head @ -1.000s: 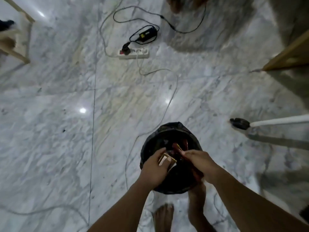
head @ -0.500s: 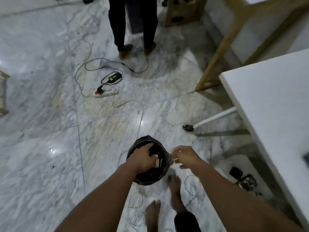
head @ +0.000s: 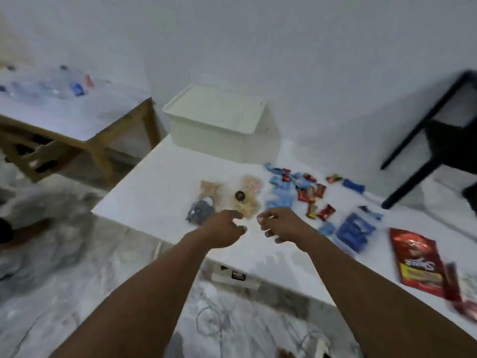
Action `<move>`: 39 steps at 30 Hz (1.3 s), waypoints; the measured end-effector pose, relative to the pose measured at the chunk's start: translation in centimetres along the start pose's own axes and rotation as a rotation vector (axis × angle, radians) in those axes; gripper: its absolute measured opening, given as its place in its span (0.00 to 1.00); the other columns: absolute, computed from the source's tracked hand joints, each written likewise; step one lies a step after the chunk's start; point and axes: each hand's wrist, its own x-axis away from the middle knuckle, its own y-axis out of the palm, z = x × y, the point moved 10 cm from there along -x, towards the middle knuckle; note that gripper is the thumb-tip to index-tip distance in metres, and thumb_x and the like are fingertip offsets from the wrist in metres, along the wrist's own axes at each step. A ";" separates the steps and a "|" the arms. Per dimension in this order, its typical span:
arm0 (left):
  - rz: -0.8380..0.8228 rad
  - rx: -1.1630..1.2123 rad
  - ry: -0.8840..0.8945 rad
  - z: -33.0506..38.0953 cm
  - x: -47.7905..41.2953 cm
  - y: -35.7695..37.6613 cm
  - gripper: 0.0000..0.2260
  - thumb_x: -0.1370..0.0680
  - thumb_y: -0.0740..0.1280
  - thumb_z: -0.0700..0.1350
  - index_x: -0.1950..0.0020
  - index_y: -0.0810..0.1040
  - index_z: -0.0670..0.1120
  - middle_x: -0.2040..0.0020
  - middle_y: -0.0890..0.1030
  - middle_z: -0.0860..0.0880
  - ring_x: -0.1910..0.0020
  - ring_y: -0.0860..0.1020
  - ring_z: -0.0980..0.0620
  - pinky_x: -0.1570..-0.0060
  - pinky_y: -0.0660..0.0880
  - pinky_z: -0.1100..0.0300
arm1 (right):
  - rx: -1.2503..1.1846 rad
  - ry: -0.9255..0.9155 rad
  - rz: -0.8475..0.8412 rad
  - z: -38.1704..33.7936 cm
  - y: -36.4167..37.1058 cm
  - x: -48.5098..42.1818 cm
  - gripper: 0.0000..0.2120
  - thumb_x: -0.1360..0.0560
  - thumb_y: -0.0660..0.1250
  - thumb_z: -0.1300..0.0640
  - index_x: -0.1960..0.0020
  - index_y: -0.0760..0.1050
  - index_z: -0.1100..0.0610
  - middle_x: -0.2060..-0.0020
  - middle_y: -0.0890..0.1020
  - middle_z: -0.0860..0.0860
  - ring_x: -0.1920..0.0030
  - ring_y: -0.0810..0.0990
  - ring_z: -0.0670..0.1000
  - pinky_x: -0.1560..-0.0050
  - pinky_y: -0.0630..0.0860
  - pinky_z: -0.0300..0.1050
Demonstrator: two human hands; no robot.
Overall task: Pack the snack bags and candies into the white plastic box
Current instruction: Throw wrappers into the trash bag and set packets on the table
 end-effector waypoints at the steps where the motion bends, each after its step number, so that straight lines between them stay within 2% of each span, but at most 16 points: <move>1: -0.033 -0.033 0.055 4.0 -1.5 1.8 0.21 0.22 0.67 0.56 0.31 0.75 0.52 0.33 0.78 0.48 0.36 0.77 0.49 0.37 0.70 0.61 | -0.013 0.010 0.060 2.1 -4.1 0.8 0.09 0.24 0.67 0.53 0.47 0.80 0.56 0.58 0.82 0.54 0.63 0.79 0.51 0.63 0.69 0.44; 4: -0.109 -0.136 0.218 15.3 -4.8 8.0 0.19 0.22 0.66 0.55 0.33 0.77 0.52 0.30 0.76 0.50 0.34 0.76 0.50 0.37 0.69 0.62 | -0.065 0.075 0.237 9.6 -15.3 4.1 0.09 0.23 0.66 0.55 0.46 0.80 0.56 0.58 0.81 0.53 0.61 0.78 0.51 0.63 0.71 0.42; 6: -0.152 -0.142 0.292 22.0 -6.2 12.8 0.18 0.21 0.66 0.50 0.31 0.74 0.51 0.32 0.77 0.47 0.35 0.76 0.47 0.35 0.70 0.59 | -0.108 0.132 0.344 15.6 -22.0 6.7 0.04 0.24 0.67 0.57 0.52 0.81 0.55 0.58 0.82 0.54 0.59 0.78 0.52 0.63 0.74 0.45; 8: -0.214 -0.178 0.370 27.7 -7.2 18.1 0.18 0.21 0.65 0.47 0.30 0.73 0.50 0.32 0.77 0.46 0.34 0.75 0.46 0.35 0.71 0.56 | -0.101 0.185 0.454 21.9 -27.7 9.1 0.05 0.24 0.67 0.59 0.58 0.80 0.54 0.53 0.84 0.61 0.57 0.79 0.55 0.56 0.77 0.52; 9: -0.242 -0.209 0.402 30.0 -7.8 21.1 0.19 0.21 0.65 0.48 0.29 0.73 0.51 0.31 0.76 0.47 0.34 0.75 0.47 0.34 0.70 0.55 | -0.090 0.228 0.518 25.2 -30.3 10.4 0.06 0.24 0.67 0.59 0.58 0.80 0.54 0.51 0.84 0.61 0.54 0.81 0.57 0.51 0.77 0.52; 12: -0.280 -0.238 0.451 35.5 -9.8 29.5 0.21 0.21 0.66 0.51 0.28 0.71 0.55 0.31 0.75 0.51 0.31 0.72 0.50 0.30 0.66 0.57 | -0.093 0.376 0.661 34.3 -36.3 13.8 0.04 0.24 0.67 0.55 0.53 0.80 0.49 0.46 0.84 0.55 0.46 0.82 0.57 0.46 0.76 0.46; 14: -0.306 -0.258 0.468 37.7 -10.9 34.8 0.23 0.23 0.66 0.53 0.27 0.70 0.56 0.30 0.72 0.48 0.31 0.72 0.48 0.31 0.67 0.55 | -0.033 0.466 0.692 39.8 -38.7 14.9 0.09 0.25 0.67 0.52 0.47 0.81 0.50 0.42 0.83 0.54 0.43 0.81 0.57 0.42 0.75 0.48; 17: -0.333 -0.326 0.439 38.4 -12.9 41.0 0.26 0.25 0.67 0.56 0.27 0.67 0.60 0.26 0.64 0.49 0.30 0.70 0.43 0.31 0.68 0.49 | 0.035 0.520 0.677 45.6 -40.4 14.5 0.18 0.30 0.71 0.45 0.40 0.79 0.43 0.36 0.78 0.54 0.39 0.78 0.57 0.36 0.73 0.48; 20: -0.294 -0.407 0.439 38.2 -15.3 44.6 0.32 0.29 0.67 0.64 0.26 0.63 0.64 0.21 0.53 0.50 0.23 0.59 0.41 0.30 0.67 0.43 | 0.041 0.478 0.616 48.6 -39.7 12.4 0.27 0.32 0.74 0.41 0.34 0.75 0.44 0.27 0.68 0.56 0.28 0.68 0.59 0.30 0.69 0.55; 22: -0.266 -0.469 0.474 38.2 -16.7 46.4 0.34 0.30 0.67 0.66 0.25 0.62 0.65 0.20 0.47 0.51 0.21 0.51 0.42 0.30 0.66 0.39 | 0.103 0.421 0.611 49.6 -38.9 11.0 0.31 0.34 0.74 0.39 0.33 0.74 0.44 0.25 0.65 0.57 0.26 0.63 0.60 0.31 0.69 0.60; 26: -0.267 -0.634 0.519 37.9 -18.0 48.9 0.35 0.28 0.67 0.64 0.25 0.54 0.68 0.20 0.46 0.54 0.21 0.47 0.36 0.34 0.67 0.31 | 0.190 0.384 0.726 50.9 -38.8 10.4 0.28 0.32 0.73 0.45 0.33 0.72 0.39 0.24 0.61 0.55 0.27 0.63 0.63 0.40 0.75 0.62; 29: -0.279 -0.755 0.528 37.5 -18.2 50.4 0.33 0.24 0.62 0.66 0.24 0.51 0.67 0.19 0.48 0.53 0.21 0.45 0.34 0.32 0.58 0.28 | 0.264 0.376 0.754 51.3 -39.3 10.5 0.27 0.30 0.69 0.43 0.32 0.69 0.37 0.24 0.60 0.54 0.28 0.64 0.63 0.42 0.74 0.62; 31: -0.246 -0.738 0.526 37.5 -18.0 50.7 0.30 0.22 0.62 0.64 0.23 0.54 0.66 0.19 0.49 0.52 0.21 0.44 0.35 0.30 0.55 0.29 | 0.281 0.370 0.758 51.5 -39.4 10.5 0.27 0.29 0.68 0.40 0.32 0.68 0.36 0.24 0.60 0.53 0.29 0.65 0.63 0.42 0.75 0.63; 33: -0.197 -0.683 0.533 37.7 -17.6 50.4 0.28 0.22 0.64 0.60 0.24 0.60 0.64 0.19 0.53 0.51 0.20 0.47 0.38 0.26 0.55 0.34 | 0.279 0.373 0.757 51.6 -39.3 10.5 0.27 0.29 0.69 0.40 0.32 0.67 0.36 0.24 0.59 0.53 0.28 0.65 0.62 0.42 0.75 0.63; 36: -0.151 -0.588 0.533 37.8 -17.3 50.0 0.25 0.23 0.68 0.57 0.26 0.70 0.56 0.22 0.63 0.49 0.22 0.56 0.45 0.25 0.63 0.47 | 0.279 0.378 0.753 51.5 -39.2 10.3 0.27 0.30 0.70 0.41 0.32 0.67 0.37 0.23 0.59 0.52 0.28 0.64 0.62 0.42 0.75 0.65; 39: -0.126 -0.476 0.516 37.8 -17.3 49.1 0.24 0.25 0.72 0.55 0.30 0.76 0.52 0.27 0.71 0.50 0.25 0.63 0.48 0.30 0.70 0.51 | 0.261 0.390 0.730 51.4 -39.1 10.2 0.28 0.30 0.71 0.43 0.32 0.68 0.37 0.23 0.58 0.51 0.28 0.63 0.62 0.41 0.75 0.65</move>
